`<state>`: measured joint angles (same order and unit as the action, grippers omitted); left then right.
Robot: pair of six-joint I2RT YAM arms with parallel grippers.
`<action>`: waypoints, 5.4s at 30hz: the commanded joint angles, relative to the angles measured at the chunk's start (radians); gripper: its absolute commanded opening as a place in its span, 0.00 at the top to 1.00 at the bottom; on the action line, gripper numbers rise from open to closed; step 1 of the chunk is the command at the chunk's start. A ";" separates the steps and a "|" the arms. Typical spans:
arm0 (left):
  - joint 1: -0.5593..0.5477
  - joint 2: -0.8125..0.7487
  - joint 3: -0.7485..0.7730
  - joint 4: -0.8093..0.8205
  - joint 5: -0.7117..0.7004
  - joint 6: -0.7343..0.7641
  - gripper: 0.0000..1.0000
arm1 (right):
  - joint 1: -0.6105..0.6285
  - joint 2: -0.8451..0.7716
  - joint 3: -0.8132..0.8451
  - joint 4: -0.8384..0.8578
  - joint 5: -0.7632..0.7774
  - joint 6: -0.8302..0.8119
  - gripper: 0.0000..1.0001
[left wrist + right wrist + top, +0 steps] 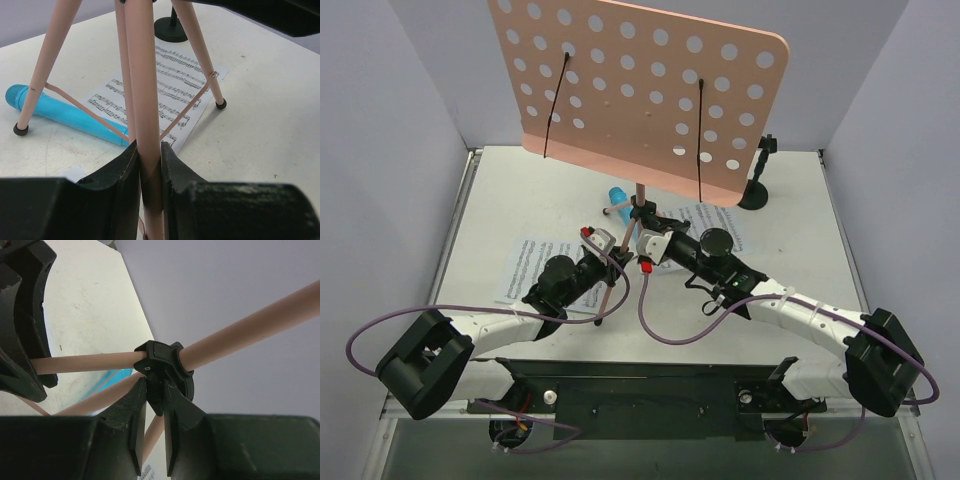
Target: Set up the instrument practice props
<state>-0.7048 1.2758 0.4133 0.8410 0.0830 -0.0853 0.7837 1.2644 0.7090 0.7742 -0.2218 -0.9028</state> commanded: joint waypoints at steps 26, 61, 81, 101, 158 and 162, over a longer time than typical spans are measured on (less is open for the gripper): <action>0.016 -0.058 -0.008 0.030 0.003 0.073 1.00 | 0.005 0.331 -0.192 0.700 0.478 2.167 1.00; 0.019 -0.046 0.018 0.006 -0.003 0.042 1.00 | 0.043 -0.184 -0.238 0.295 0.449 1.682 0.41; 0.027 -0.033 0.047 -0.029 0.020 0.022 1.00 | 0.097 -0.240 0.006 -0.495 0.272 0.267 0.38; 0.028 -0.029 0.050 -0.037 0.035 0.022 1.00 | 0.123 -0.195 -0.109 -0.155 0.124 0.137 0.46; 0.028 -0.036 0.044 -0.034 0.037 0.032 1.00 | 0.017 -0.014 0.087 -0.069 -0.044 -0.062 0.64; 0.028 -0.035 0.044 -0.036 0.038 0.032 1.00 | 0.014 -0.028 0.089 -0.069 -0.054 -0.048 0.64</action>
<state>-0.6655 1.2530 0.4240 0.7811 0.0574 -0.1005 0.8101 1.2839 0.7708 0.6472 -0.2443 -0.9829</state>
